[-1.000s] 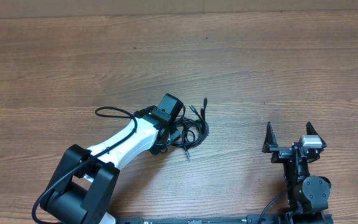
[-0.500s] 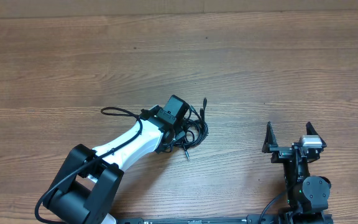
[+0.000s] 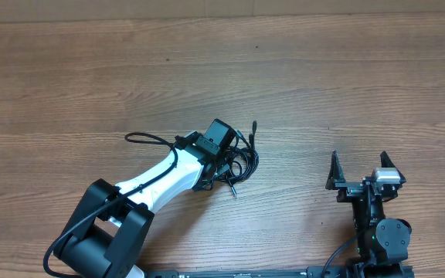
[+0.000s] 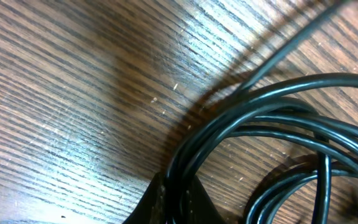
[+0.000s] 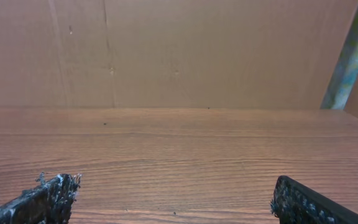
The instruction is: Untangle cables
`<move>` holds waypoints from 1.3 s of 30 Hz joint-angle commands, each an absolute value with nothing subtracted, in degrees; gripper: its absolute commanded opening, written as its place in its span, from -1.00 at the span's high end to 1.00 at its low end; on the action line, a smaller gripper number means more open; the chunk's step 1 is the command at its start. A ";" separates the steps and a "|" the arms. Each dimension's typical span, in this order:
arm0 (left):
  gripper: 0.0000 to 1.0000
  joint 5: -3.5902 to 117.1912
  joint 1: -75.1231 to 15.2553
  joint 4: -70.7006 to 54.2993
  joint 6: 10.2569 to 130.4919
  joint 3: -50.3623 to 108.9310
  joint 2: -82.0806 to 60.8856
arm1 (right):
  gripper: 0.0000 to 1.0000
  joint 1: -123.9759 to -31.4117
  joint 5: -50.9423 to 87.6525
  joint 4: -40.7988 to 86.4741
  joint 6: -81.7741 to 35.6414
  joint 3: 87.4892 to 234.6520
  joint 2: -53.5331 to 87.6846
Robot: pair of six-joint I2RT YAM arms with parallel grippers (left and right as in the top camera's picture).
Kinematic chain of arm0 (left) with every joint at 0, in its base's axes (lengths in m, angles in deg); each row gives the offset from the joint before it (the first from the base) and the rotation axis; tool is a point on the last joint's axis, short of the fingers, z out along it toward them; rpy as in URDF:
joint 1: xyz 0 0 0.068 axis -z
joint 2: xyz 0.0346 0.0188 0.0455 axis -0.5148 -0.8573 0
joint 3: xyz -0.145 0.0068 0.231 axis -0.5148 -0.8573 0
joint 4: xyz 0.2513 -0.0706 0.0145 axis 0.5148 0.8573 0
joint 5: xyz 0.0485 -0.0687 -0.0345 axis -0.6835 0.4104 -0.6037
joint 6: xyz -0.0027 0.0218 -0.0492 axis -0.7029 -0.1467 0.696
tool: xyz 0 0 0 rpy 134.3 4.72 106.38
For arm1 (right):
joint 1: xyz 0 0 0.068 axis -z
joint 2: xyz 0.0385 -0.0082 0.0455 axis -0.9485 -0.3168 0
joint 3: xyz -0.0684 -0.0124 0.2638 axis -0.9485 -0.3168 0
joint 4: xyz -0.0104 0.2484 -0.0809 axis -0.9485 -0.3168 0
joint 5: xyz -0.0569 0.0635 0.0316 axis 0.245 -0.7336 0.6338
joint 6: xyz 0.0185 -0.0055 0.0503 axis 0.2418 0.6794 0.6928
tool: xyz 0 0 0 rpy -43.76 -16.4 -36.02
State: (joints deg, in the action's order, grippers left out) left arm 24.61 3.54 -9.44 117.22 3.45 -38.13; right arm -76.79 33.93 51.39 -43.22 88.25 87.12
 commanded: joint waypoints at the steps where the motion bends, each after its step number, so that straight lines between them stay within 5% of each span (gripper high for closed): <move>1: 0.92 23.86 3.82 -9.20 113.07 4.56 -38.89 | -1.00 -76.87 34.28 51.61 -43.46 87.69 87.62; 19: 0.92 25.59 3.54 15.11 100.50 23.75 -37.27 | -1.00 -76.87 34.28 51.61 -43.46 87.69 87.62; 39: 0.92 25.65 3.56 19.11 73.05 28.69 -37.27 | -1.00 -76.87 34.28 51.61 -43.46 87.69 87.62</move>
